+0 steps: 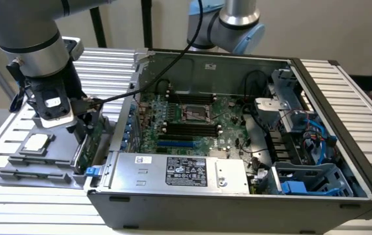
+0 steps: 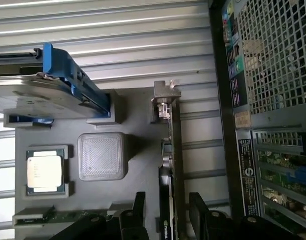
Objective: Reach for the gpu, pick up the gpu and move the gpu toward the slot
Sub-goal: 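Pick up the gpu and move the gpu toward the slot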
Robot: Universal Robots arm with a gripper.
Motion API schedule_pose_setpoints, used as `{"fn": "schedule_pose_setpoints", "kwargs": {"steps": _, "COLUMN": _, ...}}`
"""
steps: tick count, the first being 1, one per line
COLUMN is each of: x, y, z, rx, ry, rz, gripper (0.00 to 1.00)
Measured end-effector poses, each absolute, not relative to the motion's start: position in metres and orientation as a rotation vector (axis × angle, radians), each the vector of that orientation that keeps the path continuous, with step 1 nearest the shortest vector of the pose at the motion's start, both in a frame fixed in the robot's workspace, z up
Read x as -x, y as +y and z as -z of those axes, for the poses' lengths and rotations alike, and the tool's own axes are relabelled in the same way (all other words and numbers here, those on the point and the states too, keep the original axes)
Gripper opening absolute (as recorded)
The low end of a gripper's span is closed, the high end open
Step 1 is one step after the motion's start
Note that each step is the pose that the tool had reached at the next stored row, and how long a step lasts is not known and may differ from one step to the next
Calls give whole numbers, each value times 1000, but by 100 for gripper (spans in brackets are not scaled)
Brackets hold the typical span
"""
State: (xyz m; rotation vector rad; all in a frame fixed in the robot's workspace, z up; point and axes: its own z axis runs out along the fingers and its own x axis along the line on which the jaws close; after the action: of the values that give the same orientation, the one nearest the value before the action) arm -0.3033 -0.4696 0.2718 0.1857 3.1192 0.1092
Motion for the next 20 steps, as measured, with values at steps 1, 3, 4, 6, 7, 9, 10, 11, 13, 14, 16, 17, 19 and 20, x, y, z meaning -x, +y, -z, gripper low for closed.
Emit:
{"fn": "schedule_pose_setpoints", "kwargs": {"steps": 1, "x": 303, "y": -470, "z": -270, "rx": -188, "ry": 3119, "rz": -108, "gripper": 48}}
{"fn": "schedule_pose_setpoints", "kwargs": {"steps": 3, "x": 303, "y": -470, "z": -266, "rx": -188, "ry": 3119, "rz": -105, "gripper": 48}}
{"fn": "schedule_pose_setpoints", "kwargs": {"steps": 4, "x": 303, "y": -470, "z": -264, "rx": -188, "ry": 3119, "rz": -104, "gripper": 48}}
{"fn": "schedule_pose_setpoints", "kwargs": {"steps": 6, "x": 303, "y": -470, "z": -261, "rx": -188, "ry": 3119, "rz": -100, "gripper": 48}}
{"fn": "schedule_pose_setpoints", "kwargs": {"steps": 7, "x": 303, "y": -470, "z": -259, "rx": -188, "ry": 3119, "rz": -97, "gripper": 48}}
{"fn": "schedule_pose_setpoints", "kwargs": {"steps": 9, "x": 304, "y": -469, "z": -256, "rx": -188, "ry": 3119, "rz": -87, "gripper": 48}}
{"fn": "schedule_pose_setpoints", "kwargs": {"steps": 10, "x": 304, "y": -469, "z": -255, "rx": -188, "ry": 3119, "rz": -81, "gripper": 48}}
{"fn": "schedule_pose_setpoints", "kwargs": {"steps": 11, "x": 304, "y": -469, "z": -253, "rx": -189, "ry": 3119, "rz": -75, "gripper": 48}}
{"fn": "schedule_pose_setpoints", "kwargs": {"steps": 13, "x": 304, "y": -469, "z": -251, "rx": -191, "ry": 3118, "rz": -66, "gripper": 48}}
{"fn": "schedule_pose_setpoints", "kwargs": {"steps": 14, "x": 304, "y": -468, "z": -250, "rx": -191, "ry": 3118, "rz": -62, "gripper": 48}}
{"fn": "schedule_pose_setpoints", "kwargs": {"steps": 16, "x": 304, "y": -467, "z": -247, "rx": -191, "ry": 3118, "rz": -55, "gripper": 48}}
{"fn": "schedule_pose_setpoints", "kwargs": {"steps": 17, "x": 304, "y": -466, "z": -246, "rx": -191, "ry": 3118, "rz": -51, "gripper": 48}}
{"fn": "schedule_pose_setpoints", "kwargs": {"steps": 19, "x": 304, "y": -464, "z": -245, "rx": -191, "ry": 3118, "rz": -47, "gripper": 48}}
{"fn": "schedule_pose_setpoints", "kwargs": {"steps": 20, "x": 304, "y": -463, "z": -244, "rx": -191, "ry": 3118, "rz": -46, "gripper": 48}}
